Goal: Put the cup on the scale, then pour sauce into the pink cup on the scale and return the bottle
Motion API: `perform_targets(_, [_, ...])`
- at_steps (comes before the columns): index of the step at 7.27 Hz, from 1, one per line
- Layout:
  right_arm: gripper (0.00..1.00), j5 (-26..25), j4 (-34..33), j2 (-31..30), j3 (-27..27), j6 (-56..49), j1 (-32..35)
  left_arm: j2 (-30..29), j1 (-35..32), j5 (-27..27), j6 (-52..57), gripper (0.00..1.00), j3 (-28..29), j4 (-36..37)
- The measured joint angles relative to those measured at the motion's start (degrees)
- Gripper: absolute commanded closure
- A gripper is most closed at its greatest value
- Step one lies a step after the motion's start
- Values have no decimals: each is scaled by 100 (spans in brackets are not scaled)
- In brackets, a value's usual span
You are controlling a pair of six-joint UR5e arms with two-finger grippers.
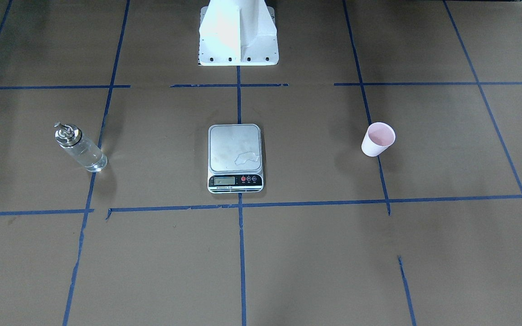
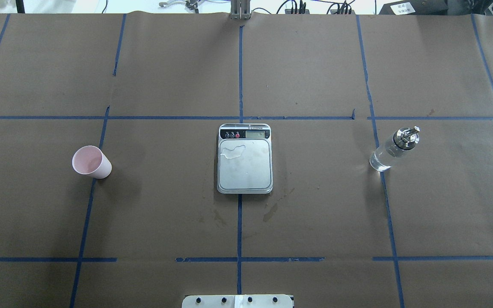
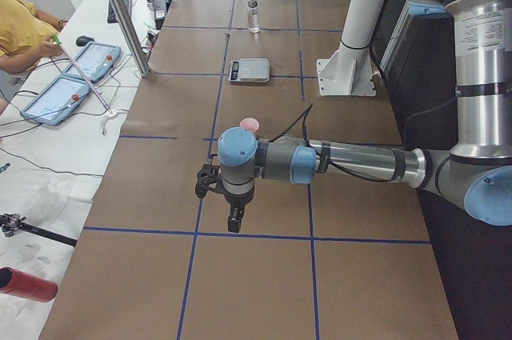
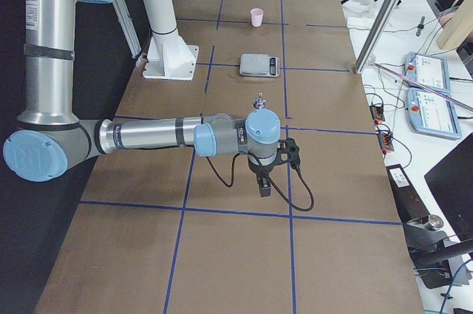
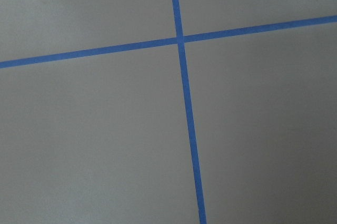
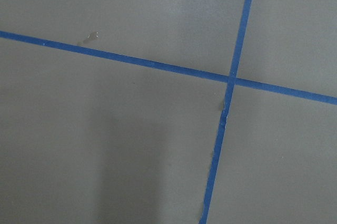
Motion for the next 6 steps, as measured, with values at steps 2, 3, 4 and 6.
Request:
perform_targets(2, [0,0,13,-1,-4,2,-1,22,0,0,185,0,-103,-88])
perform_targets(3, [0,5,24,-4,-4,2,-2,30,2,4,241,0,-111,-127])
perform_targets(4, [0,17,33,-9,-4,4,-2,32,5,6,246,0,-98,-142])
perform_targets(6, [0,27,44,-27,0,35,-5,0,8,10,241,0,-126,-167])
